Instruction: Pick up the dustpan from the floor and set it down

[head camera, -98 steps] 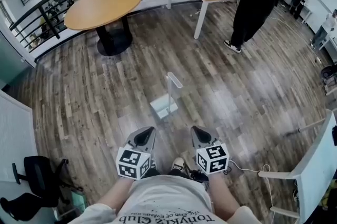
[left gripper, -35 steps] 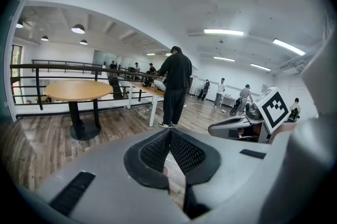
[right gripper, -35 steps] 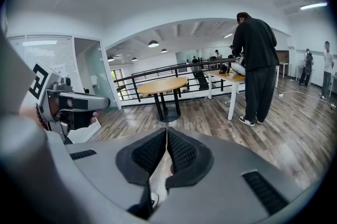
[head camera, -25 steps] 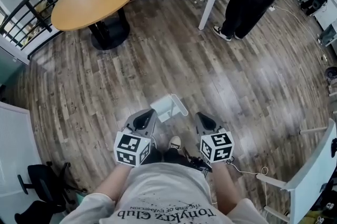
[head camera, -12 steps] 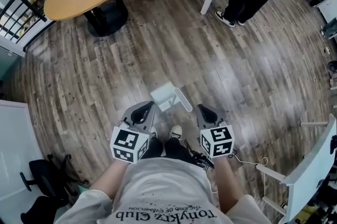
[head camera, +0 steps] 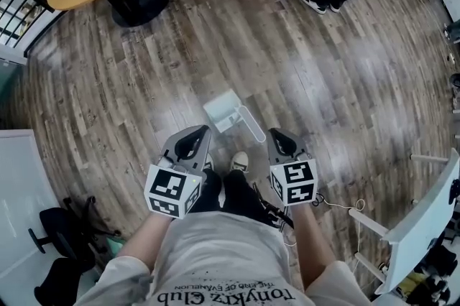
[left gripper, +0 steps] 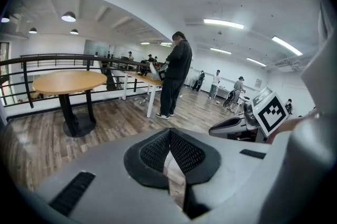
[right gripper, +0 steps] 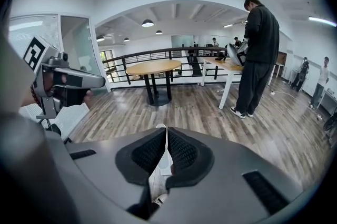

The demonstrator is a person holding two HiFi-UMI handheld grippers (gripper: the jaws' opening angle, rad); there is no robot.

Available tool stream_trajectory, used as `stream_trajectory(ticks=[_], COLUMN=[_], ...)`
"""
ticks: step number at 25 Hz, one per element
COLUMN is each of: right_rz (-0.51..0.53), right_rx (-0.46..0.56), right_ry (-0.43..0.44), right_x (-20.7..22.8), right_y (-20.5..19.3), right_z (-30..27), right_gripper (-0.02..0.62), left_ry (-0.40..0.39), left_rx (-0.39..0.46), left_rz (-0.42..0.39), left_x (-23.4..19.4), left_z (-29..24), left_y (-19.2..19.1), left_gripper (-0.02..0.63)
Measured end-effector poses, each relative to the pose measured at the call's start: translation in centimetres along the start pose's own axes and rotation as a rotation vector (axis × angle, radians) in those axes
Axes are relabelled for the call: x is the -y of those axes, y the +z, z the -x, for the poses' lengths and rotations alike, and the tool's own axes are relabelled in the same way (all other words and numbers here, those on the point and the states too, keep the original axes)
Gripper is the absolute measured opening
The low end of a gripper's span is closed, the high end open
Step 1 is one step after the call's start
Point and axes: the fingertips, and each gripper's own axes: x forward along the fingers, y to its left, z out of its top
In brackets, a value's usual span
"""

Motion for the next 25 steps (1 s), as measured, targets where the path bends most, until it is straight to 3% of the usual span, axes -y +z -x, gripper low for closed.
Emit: stream_trajectory(ticks=[4,6,10,25], right_rz=[0.012,0.017,0.036,0.144], right_rx=[-0.027,-0.049,-0.098,-0.294], right_ry=[0.028,0.042,0.061,0.119], right_x=[-0.2,-0.4,-0.8,-1.8], right_y=[-0.5,-1.0,-2.1,-5.9], right_z=[-1.7,-2.6,-4.1,-10.4], right_gripper=[0.041,0.135,0.177,0.262], left_ry=[-0.003,-0.003,0.003,0.036], left_rx=[-0.015,-0.023,-0.035,-0.083], left_rz=[0.009,0.015,0.025,0.106], left_x=[-0.5,-0.8,-1.3,-4.3], left_z=[-0.8,-1.1,-1.6,-2.0], left_y=[-0.8,-1.2,-1.9,-4.6], left_gripper=[0.023,0.023,0.023,0.023])
